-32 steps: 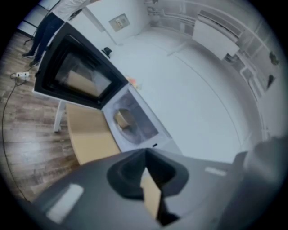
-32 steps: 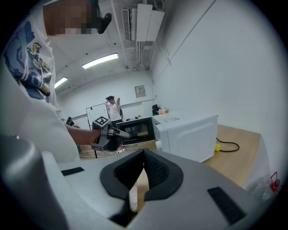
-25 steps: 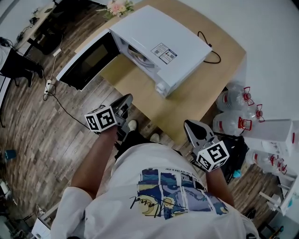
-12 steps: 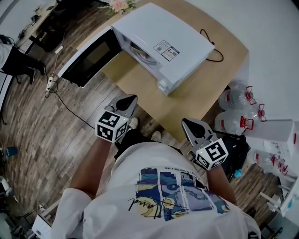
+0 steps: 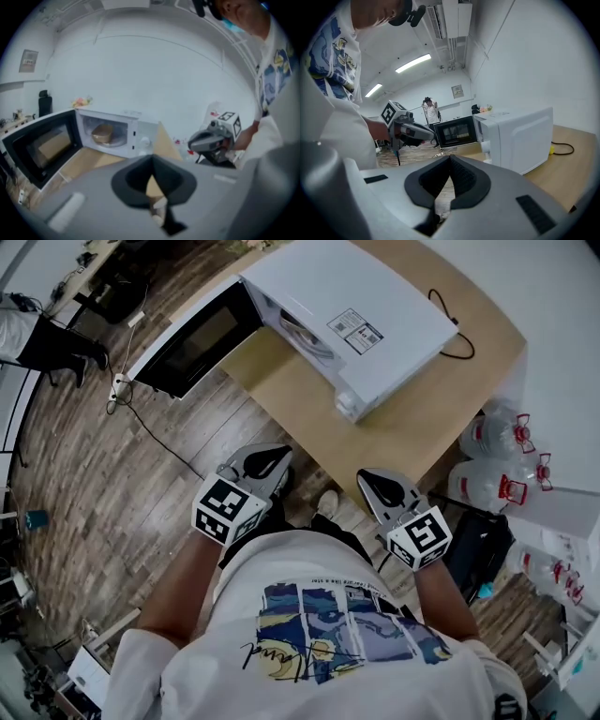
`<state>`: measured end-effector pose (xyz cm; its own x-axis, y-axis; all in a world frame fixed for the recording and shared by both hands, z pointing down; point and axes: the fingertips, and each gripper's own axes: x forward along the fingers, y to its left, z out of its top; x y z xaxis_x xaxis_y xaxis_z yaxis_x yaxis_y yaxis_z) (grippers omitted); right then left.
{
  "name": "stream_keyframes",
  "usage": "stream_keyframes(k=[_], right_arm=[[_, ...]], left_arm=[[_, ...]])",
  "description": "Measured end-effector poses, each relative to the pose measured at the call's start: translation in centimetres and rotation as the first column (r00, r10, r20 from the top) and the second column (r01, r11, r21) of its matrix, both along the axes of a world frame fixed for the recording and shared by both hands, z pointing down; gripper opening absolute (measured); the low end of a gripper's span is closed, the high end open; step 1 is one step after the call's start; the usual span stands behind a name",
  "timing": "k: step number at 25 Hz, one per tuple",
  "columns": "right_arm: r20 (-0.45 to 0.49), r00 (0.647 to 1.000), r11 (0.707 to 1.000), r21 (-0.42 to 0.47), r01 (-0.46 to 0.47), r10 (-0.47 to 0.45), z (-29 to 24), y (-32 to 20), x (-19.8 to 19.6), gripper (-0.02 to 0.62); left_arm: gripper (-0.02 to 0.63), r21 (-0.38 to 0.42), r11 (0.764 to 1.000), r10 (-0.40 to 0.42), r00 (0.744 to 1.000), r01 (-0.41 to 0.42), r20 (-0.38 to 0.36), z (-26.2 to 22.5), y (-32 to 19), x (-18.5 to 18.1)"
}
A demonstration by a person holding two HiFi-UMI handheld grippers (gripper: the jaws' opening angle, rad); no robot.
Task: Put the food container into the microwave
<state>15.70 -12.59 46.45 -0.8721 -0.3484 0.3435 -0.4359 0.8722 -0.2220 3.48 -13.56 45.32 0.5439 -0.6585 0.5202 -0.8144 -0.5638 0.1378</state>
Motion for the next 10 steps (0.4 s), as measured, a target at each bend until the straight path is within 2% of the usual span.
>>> stream_keyframes(k=[4, 10], right_arm=[[-0.001, 1.0, 1.0, 0.006, 0.025, -0.025, -0.4, -0.1, -2.4, 0.008], [-0.009, 1.0, 0.999, 0.023, 0.03, -0.03, -1.3, 0.0, -7.3, 0.008]], left_arm=[[0.008, -0.025, 0.999, -0.034, 0.999, 0.033, -0.031, -0.6, 0.8, -1.8], [0.008, 0.006, 0.999, -0.041, 0.997, 0.042, -0.06, -1.8, 1.1, -5.8]])
